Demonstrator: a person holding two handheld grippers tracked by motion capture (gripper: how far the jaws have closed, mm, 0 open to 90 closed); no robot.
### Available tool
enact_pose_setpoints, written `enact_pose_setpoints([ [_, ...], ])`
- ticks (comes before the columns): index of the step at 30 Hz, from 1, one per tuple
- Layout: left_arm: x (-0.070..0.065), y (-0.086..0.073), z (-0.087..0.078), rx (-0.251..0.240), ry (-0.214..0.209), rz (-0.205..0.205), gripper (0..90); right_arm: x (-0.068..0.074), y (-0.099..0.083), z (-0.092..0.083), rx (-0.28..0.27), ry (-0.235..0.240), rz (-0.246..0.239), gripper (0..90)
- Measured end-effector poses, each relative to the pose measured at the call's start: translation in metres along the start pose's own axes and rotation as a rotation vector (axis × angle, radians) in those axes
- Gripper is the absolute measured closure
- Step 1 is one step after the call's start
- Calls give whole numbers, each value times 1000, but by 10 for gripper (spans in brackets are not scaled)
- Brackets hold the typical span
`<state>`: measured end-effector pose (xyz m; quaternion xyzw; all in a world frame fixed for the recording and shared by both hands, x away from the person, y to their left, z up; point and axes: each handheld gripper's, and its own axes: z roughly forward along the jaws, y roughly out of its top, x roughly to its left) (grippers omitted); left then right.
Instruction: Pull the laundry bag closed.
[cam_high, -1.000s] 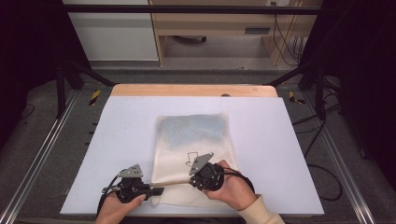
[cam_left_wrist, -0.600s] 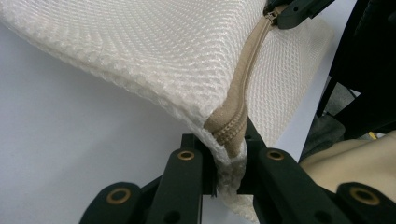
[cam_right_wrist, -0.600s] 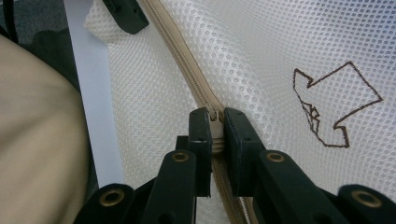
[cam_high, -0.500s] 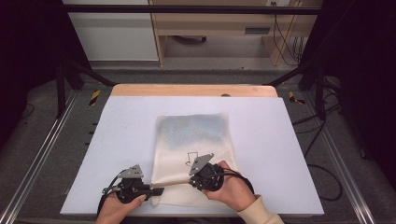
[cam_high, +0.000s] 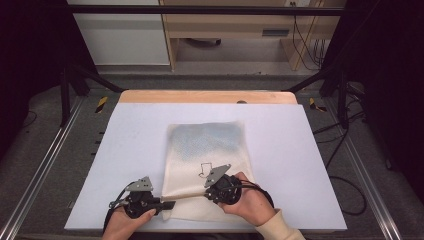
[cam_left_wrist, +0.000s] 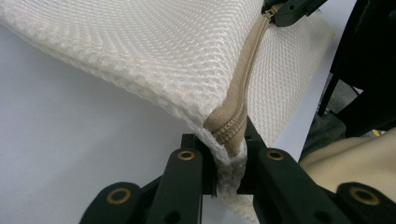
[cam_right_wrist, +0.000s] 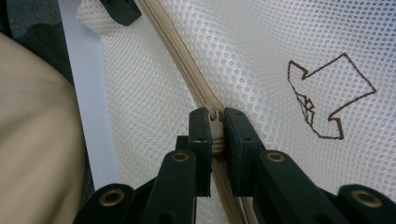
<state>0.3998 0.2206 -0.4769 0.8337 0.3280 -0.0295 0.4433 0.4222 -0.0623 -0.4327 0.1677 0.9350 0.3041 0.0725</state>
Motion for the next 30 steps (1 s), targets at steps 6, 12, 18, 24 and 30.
enact_pose_setpoints([
  [6,0,0,0,3,-3,1,829,2,0,0,-3,-3,6,820],
  [12,-1,1,-1,3,-2,6,830,2,-1,0,0,-5,1,820],
  [18,-1,0,-1,2,2,7,830,1,-1,-1,1,-4,3,820],
  [24,0,1,-2,0,-1,8,830,1,-1,0,-2,-1,4,820],
  [30,-1,1,-2,-2,-1,10,830,0,-2,-1,-6,2,6,820],
])
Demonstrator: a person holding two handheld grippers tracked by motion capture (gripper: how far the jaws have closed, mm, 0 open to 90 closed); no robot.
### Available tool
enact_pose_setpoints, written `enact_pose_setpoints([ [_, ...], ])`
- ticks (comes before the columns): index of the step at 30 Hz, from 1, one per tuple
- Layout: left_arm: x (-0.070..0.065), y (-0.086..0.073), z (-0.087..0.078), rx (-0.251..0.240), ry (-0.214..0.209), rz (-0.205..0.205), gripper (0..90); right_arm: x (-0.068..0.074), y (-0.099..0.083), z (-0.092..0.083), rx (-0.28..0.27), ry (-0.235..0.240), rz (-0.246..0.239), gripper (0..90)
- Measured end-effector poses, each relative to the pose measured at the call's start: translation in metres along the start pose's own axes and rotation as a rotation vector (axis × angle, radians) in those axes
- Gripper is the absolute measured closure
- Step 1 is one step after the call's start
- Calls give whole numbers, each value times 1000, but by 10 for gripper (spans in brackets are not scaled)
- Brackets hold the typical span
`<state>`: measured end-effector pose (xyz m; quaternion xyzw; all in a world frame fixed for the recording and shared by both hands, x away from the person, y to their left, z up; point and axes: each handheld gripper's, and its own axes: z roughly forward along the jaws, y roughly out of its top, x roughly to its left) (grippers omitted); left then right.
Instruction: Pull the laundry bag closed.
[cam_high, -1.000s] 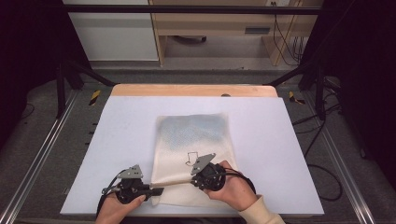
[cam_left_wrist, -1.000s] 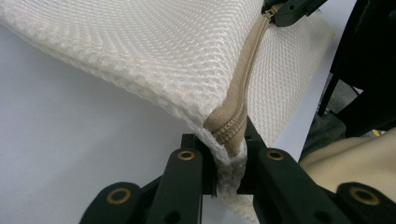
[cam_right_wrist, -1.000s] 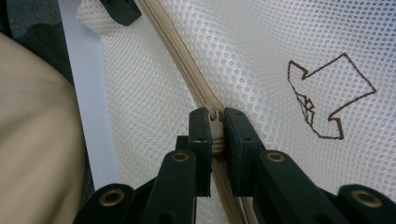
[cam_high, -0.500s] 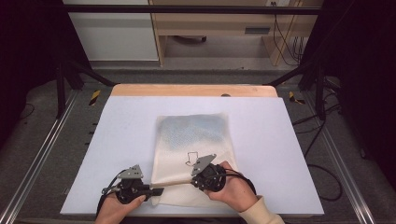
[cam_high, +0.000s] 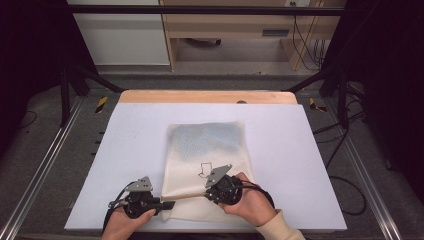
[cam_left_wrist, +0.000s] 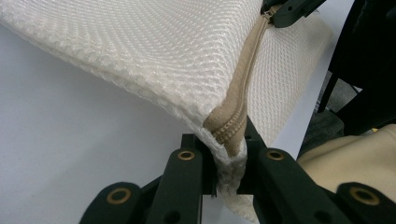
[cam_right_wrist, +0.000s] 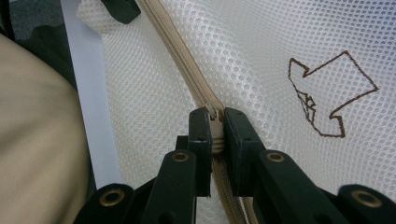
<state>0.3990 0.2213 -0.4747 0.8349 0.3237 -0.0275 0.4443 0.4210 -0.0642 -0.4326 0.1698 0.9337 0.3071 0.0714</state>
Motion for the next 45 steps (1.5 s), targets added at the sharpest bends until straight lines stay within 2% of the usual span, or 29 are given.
enact_pose_setpoints([
  [28,1,-1,0,2,9,1,830,-1,-1,1,5,3,-2,820],
  [34,1,-1,-2,-4,18,0,830,1,0,1,2,-1,5,820],
  [37,2,-1,-2,5,37,-1,830,1,0,2,4,-3,7,820],
  [45,3,-1,-2,0,35,-2,830,-2,-2,0,7,-6,13,820],
])
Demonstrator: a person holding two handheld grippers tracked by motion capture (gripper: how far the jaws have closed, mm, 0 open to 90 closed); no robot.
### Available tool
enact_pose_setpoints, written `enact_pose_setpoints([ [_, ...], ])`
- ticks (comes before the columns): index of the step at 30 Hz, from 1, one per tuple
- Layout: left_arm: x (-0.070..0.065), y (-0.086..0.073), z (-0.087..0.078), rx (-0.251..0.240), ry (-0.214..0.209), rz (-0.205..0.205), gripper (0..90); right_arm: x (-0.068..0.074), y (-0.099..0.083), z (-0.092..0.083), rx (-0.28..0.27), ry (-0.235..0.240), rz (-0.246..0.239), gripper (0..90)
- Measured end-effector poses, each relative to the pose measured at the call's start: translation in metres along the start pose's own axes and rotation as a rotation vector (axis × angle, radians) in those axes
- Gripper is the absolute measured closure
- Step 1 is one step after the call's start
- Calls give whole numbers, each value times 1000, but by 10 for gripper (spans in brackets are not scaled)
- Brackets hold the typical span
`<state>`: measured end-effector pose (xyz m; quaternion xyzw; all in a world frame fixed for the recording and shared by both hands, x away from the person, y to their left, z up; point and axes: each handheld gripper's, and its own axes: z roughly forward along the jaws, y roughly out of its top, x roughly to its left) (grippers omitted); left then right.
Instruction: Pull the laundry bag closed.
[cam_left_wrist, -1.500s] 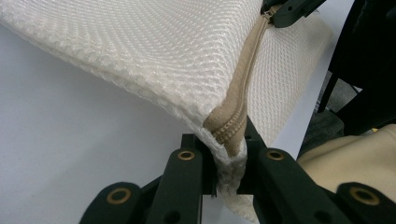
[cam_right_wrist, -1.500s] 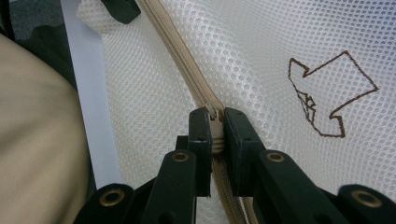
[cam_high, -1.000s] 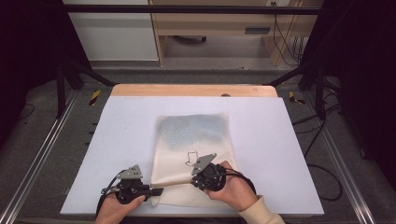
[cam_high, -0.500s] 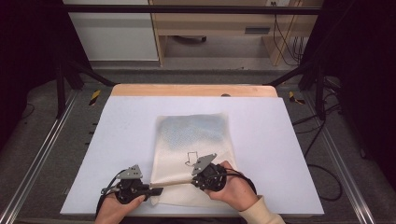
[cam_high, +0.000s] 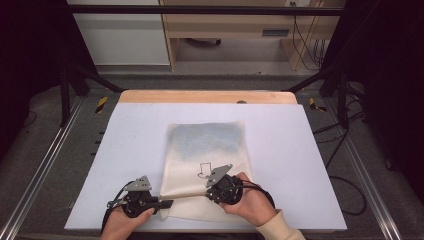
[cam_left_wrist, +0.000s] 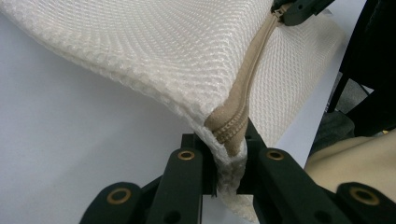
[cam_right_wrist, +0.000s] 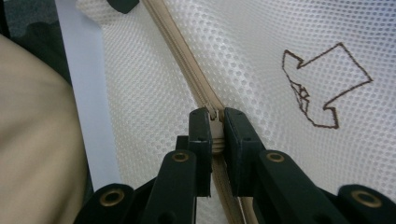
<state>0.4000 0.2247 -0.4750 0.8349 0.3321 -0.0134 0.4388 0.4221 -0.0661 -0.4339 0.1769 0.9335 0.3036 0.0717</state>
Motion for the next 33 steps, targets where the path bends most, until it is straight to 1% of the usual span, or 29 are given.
enact_pose_setpoints([
  [1,0,0,0,0,0,0,830,0,0,0,0,0,0,820],
  [3,0,0,0,2,3,4,830,-3,-2,-1,5,-6,17,820],
  [4,0,0,0,3,1,4,830,-3,-4,-1,5,0,20,820],
  [5,0,0,0,3,1,4,830,-3,-4,-1,6,2,12,820],
  [8,0,0,0,3,1,4,831,-2,-6,-4,-3,1,13,820],
  [9,-1,0,0,2,1,4,830,-2,-6,-5,-1,-4,23,820],
  [11,-1,0,0,2,0,4,830,-2,-7,-6,0,-4,22,820],
  [15,-1,0,0,3,0,3,830,-3,-13,-10,-4,-9,37,820],
  [20,0,0,1,5,-4,1,830,-3,-16,-10,-12,-3,36,820],
  [22,0,-1,1,6,-2,2,830,-3,-16,-10,-5,-1,39,820],
  [33,0,0,1,4,1,3,830,-5,-20,-13,-7,-8,47,820],
])
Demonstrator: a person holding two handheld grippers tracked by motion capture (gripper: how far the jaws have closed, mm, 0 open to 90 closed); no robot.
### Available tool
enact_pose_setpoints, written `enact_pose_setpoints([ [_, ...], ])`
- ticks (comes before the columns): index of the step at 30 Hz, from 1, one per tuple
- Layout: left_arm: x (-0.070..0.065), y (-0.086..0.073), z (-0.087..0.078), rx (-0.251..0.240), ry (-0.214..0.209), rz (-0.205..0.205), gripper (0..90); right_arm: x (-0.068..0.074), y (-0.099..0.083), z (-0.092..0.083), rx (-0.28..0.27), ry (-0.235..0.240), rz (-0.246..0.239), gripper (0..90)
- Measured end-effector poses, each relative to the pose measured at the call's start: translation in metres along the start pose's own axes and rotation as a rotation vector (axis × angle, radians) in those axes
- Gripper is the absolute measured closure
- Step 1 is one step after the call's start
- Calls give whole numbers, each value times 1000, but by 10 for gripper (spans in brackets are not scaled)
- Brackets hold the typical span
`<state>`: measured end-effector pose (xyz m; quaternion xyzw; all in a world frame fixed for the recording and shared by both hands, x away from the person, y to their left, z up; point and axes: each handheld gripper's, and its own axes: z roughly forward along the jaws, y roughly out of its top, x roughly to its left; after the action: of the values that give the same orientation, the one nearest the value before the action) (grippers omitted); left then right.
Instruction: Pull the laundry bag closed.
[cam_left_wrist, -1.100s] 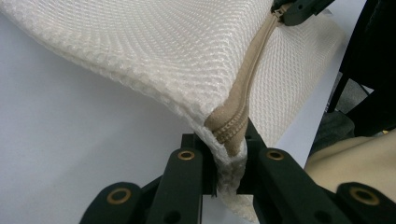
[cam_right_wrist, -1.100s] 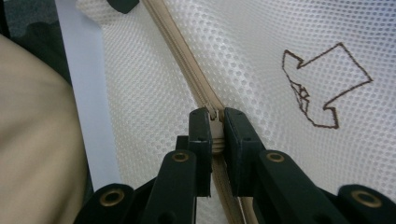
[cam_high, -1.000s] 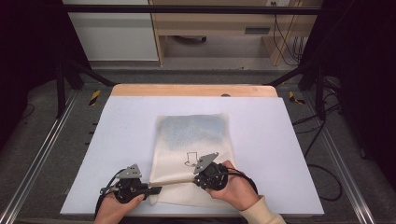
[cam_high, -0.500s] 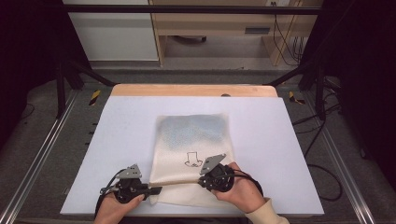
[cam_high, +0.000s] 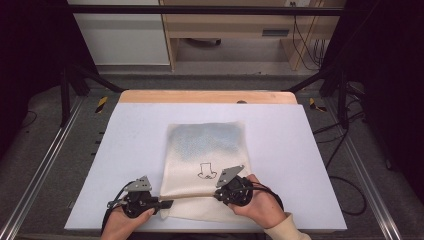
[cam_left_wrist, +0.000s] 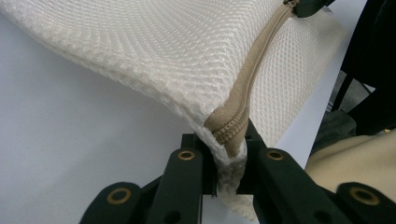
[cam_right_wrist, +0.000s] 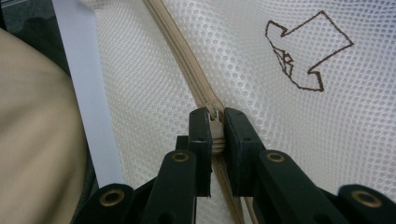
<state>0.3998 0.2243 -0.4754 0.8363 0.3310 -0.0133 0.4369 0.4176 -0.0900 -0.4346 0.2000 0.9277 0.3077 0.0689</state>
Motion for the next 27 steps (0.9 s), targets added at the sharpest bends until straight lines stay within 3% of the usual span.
enact_pose_setpoints([
  [27,1,-1,0,-4,0,-8,831,-1,-6,-6,-11,-11,12,820],
])
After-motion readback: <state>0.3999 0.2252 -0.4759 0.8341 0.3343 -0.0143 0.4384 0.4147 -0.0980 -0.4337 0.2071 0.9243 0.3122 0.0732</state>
